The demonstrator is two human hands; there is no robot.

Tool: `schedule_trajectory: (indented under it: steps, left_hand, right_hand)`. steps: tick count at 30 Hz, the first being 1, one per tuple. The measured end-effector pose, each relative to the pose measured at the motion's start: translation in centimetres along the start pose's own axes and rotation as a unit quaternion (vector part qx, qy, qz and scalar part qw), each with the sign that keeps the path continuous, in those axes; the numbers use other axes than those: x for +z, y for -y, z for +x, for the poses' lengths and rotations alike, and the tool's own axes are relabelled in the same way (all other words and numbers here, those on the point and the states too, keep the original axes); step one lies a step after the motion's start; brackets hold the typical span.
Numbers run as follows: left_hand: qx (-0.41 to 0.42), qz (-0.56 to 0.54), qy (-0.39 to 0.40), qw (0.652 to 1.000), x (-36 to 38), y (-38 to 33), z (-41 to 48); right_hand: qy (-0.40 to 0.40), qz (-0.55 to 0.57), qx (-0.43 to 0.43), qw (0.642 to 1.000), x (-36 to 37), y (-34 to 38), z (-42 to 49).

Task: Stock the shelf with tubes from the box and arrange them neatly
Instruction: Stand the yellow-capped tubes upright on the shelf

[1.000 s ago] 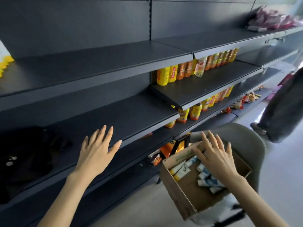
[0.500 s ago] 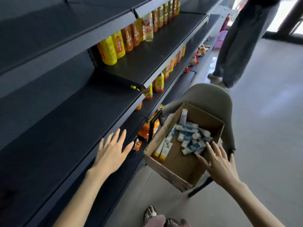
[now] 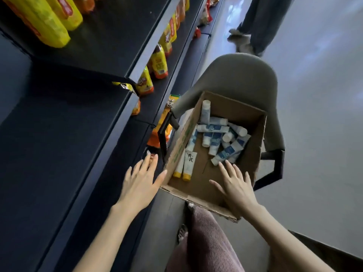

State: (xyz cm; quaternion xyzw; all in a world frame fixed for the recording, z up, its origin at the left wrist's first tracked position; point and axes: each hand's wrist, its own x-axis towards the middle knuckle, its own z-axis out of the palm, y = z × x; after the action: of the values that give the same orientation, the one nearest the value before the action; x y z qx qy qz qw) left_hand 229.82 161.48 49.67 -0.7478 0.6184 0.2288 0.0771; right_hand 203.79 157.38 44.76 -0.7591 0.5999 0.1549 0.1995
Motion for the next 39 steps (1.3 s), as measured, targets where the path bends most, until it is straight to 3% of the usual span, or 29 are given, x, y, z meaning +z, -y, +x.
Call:
schedule_trajectory:
  steps: [6, 12, 17, 28, 33, 37, 39]
  left_hand:
    - [0.015, -0.011, 0.015, 1.000, 1.6, -0.6, 5.1]
    - [0.027, -0.030, 0.033, 0.999, 4.0, -0.2, 8.0]
    - [0.025, -0.061, 0.025, 0.997, 5.5, 0.0, 8.3]
    - [0.030, -0.139, -0.018, 0.990, 6.2, -0.2, 8.7]
    - [0.025, -0.105, -0.009, 0.994, 6.3, -0.6, 8.7]
    - [0.018, -0.088, -0.001, 0.996, 6.4, -1.0, 8.3]
    - [0.016, -0.081, -0.006, 0.997, 6.3, -1.3, 8.1]
  right_hand:
    - [0.061, 0.051, 0.003, 0.997, 4.4, 1.9, 7.0]
    - [0.135, 0.197, 0.065, 0.969, 9.6, 3.5, 13.0]
    - [0.173, 0.410, 0.202, 0.873, 12.9, 4.1, 17.3]
    - [0.166, 0.555, 0.292, 0.761, 15.9, 7.2, 19.4]
    - [0.206, 0.592, 0.286, 0.725, 14.9, 6.3, 18.6]
    - [0.235, 0.696, 0.295, 0.611, 12.5, 5.0, 16.3]
    - [0.236, 0.740, 0.256, 0.575, 10.9, 4.4, 14.5]
